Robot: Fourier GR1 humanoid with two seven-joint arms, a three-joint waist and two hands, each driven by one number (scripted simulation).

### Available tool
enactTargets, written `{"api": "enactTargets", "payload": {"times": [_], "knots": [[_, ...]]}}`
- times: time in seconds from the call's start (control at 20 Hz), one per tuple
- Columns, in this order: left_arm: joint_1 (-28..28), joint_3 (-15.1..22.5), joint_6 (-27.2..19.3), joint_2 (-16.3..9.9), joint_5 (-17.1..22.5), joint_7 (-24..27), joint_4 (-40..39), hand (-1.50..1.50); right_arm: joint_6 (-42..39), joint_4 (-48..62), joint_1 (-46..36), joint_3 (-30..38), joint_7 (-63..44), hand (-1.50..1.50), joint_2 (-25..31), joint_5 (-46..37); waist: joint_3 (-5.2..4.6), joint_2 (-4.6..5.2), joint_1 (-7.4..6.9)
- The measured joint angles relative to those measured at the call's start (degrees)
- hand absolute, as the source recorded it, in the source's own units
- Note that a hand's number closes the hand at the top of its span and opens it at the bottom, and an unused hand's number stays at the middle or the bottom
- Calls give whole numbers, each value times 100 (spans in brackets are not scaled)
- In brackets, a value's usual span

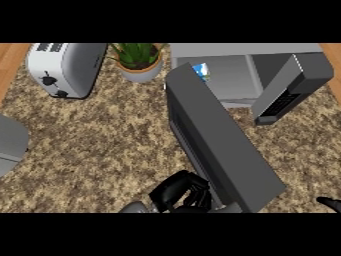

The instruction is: Pick up the milk, place it into the microwave and close the microwave

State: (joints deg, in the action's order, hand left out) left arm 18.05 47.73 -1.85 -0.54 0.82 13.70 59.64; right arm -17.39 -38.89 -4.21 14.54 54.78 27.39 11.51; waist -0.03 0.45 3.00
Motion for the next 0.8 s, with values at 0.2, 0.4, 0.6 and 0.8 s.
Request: {"api": "enactTargets", "payload": {"times": [0.2,0.4,0.6,0.8], "knots": [[296,404,-506,-45,537,235,-148,150,-70,-321,-109,-156,-109,-150,-34,73,-9,24,125],[598,676,-1038,-92,1066,244,-256,-150,-123,-632,-110,-292,-217,-150,-53,159,-13,46,275],[936,884,-1472,-96,1490,183,-243,150,-171,-925,-165,-428,-362,-150,-69,247,-18,64,453],[1348,1034,-1750,-18,1852,125,-169,150,-246,-1193,-254,-532,-553,-150,6,343,-23,85,664]]}}
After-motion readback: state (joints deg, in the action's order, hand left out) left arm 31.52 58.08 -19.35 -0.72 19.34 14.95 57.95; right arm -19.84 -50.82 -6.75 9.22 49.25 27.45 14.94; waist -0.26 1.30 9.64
